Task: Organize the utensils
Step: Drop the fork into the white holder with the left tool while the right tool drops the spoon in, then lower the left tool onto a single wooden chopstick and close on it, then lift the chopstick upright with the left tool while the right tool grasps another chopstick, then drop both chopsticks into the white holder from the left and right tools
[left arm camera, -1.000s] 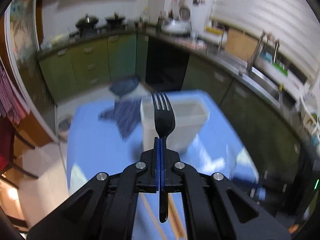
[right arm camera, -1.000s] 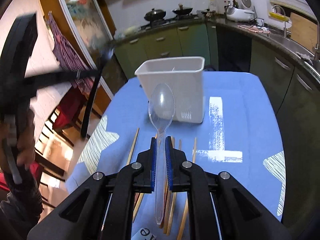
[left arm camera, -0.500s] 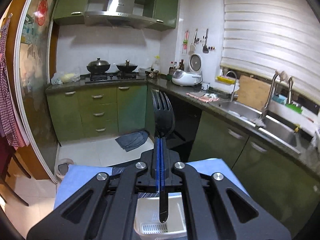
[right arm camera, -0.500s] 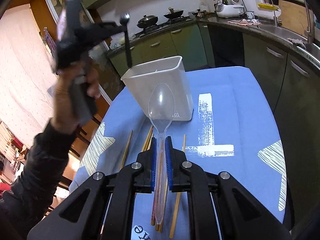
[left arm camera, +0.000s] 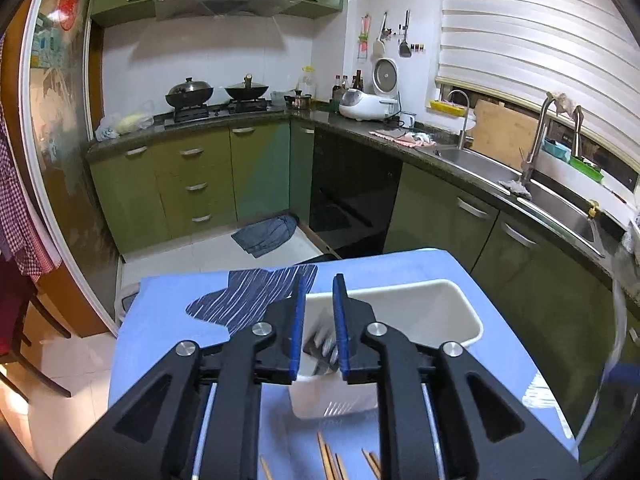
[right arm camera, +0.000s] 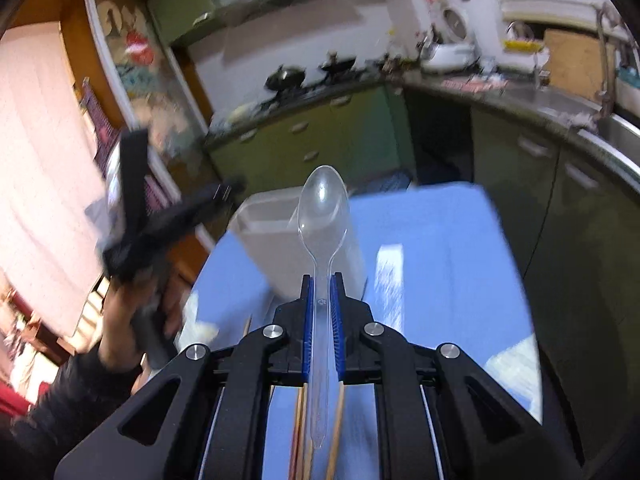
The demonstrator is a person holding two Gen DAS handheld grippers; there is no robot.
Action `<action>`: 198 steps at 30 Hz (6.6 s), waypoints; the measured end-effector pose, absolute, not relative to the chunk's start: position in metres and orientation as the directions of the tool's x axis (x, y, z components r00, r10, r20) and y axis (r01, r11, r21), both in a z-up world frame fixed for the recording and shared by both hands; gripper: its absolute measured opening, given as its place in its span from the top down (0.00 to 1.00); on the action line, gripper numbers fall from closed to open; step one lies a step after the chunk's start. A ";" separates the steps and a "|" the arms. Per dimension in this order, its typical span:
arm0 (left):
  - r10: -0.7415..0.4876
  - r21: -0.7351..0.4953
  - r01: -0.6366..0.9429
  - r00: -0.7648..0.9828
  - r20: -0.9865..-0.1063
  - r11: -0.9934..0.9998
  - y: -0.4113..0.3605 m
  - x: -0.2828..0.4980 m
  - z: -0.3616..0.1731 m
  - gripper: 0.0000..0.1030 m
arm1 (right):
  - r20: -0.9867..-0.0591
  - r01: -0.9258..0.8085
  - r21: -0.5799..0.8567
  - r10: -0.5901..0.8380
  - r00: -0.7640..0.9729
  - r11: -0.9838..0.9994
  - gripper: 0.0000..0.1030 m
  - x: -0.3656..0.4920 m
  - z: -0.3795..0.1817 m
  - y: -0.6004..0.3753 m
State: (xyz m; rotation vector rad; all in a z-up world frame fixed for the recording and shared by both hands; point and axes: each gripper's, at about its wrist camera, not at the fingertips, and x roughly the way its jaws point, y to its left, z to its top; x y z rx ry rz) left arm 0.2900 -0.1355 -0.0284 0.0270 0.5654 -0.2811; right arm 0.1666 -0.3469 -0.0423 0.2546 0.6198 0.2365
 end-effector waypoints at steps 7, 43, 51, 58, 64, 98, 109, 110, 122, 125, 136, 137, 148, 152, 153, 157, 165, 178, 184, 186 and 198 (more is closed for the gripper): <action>-0.267 -0.094 0.255 0.817 -0.512 0.962 -0.106 0.251 -0.013 0.87 | -0.385 -0.112 0.284 0.220 0.896 0.952 0.91 0.204 0.001 -0.346; -0.183 -0.041 0.246 0.589 -0.787 0.968 -0.089 0.207 -0.076 0.77 | -0.389 -0.102 0.013 0.099 0.916 0.995 0.58 0.249 -0.043 -0.282; -0.138 -0.057 0.212 0.391 -0.910 0.976 -0.092 0.216 -0.130 0.77 | -0.617 -0.133 0.062 0.143 0.774 0.989 0.58 0.225 -0.046 -0.288; -0.101 -0.050 0.171 0.301 -0.948 0.984 -0.096 0.224 -0.162 0.82 | -0.776 -0.161 0.065 0.151 0.612 0.985 0.58 0.214 -0.096 -0.295; -0.075 -0.041 0.142 0.242 -0.967 0.989 -0.098 0.231 -0.176 0.88 | -0.832 -0.168 0.066 0.147 0.534 0.984 0.58 0.212 -0.129 -0.301; -0.141 -0.026 0.285 0.390 -0.910 0.958 -0.094 0.185 -0.105 0.94 | -0.965 -0.198 0.073 0.119 0.234 0.977 0.83 0.235 -0.221 -0.266; -0.154 -0.018 0.295 0.445 -0.882 0.955 -0.088 0.175 -0.086 0.94 | -0.965 -0.193 0.037 0.085 0.248 0.980 0.93 0.243 -0.222 -0.259; -0.154 -0.016 0.295 0.450 -0.880 0.955 -0.088 0.175 -0.085 0.94 | -0.963 -0.191 0.032 0.082 0.257 0.981 0.93 0.243 -0.221 -0.259; -0.178 -0.019 0.305 0.501 -0.847 0.952 -0.082 0.165 -0.063 0.94 | -0.868 -0.194 0.116 0.194 0.457 0.974 0.93 0.212 -0.145 -0.278; -0.183 -0.015 0.312 0.515 -0.837 0.950 -0.083 0.162 -0.057 0.94 | -0.837 -0.199 0.134 0.218 0.502 0.971 0.93 0.201 -0.125 -0.280; -0.206 -0.011 0.336 0.549 -0.810 0.942 -0.087 0.153 -0.038 0.94 | -0.774 -0.197 0.157 0.245 0.584 0.968 0.93 0.156 -0.092 -0.303; -0.207 -0.010 0.339 0.553 -0.807 0.941 -0.088 0.152 -0.035 0.94 | -0.770 -0.197 0.158 0.246 0.589 0.968 0.93 0.154 -0.091 -0.305; -0.266 -0.027 0.362 0.632 -0.728 0.932 -0.105 0.171 0.032 0.94 | -0.750 -0.196 0.167 0.254 0.611 0.966 0.93 0.144 -0.086 -0.316; -0.281 -0.019 0.354 0.707 -0.649 0.935 -0.117 0.188 0.071 0.94 | -0.748 -0.191 0.173 0.255 0.613 0.966 0.93 0.143 -0.088 -0.320; -0.284 -0.019 0.351 0.723 -0.630 0.936 -0.120 0.194 0.079 0.94 | -0.748 -0.190 0.174 0.255 0.613 0.966 0.93 0.143 -0.088 -0.320; -0.289 -0.027 0.332 0.779 -0.557 0.943 -0.131 0.219 0.102 0.94 | -0.745 -0.186 0.180 0.257 0.615 0.966 0.93 0.141 -0.088 -0.322; -0.238 -0.029 0.256 0.844 -0.480 0.966 -0.149 0.277 0.091 0.94 | -0.743 -0.190 0.180 0.260 0.616 0.965 0.93 0.139 -0.088 -0.322; -0.230 -0.011 0.290 0.736 -0.637 0.957 -0.153 0.292 0.020 0.93 | -0.717 -0.190 0.177 0.258 0.647 0.966 0.93 0.144 -0.064 -0.323; -0.262 -0.050 0.302 0.719 -0.644 0.952 -0.134 0.269 0.017 0.88 | -0.645 -0.184 0.181 0.258 0.719 0.966 0.93 0.150 -0.021 -0.324; -0.266 -0.055 0.300 0.724 -0.636 0.952 -0.127 0.257 0.021 0.82 | -0.609 -0.183 0.199 0.268 0.746 0.963 0.93 0.154 -0.003 -0.324; -0.253 -0.035 0.302 0.726 -0.639 0.953 -0.094 0.207 0.026 0.79 | -0.411 -0.098 0.224 0.185 0.893 0.970 0.93 0.235 0.083 -0.305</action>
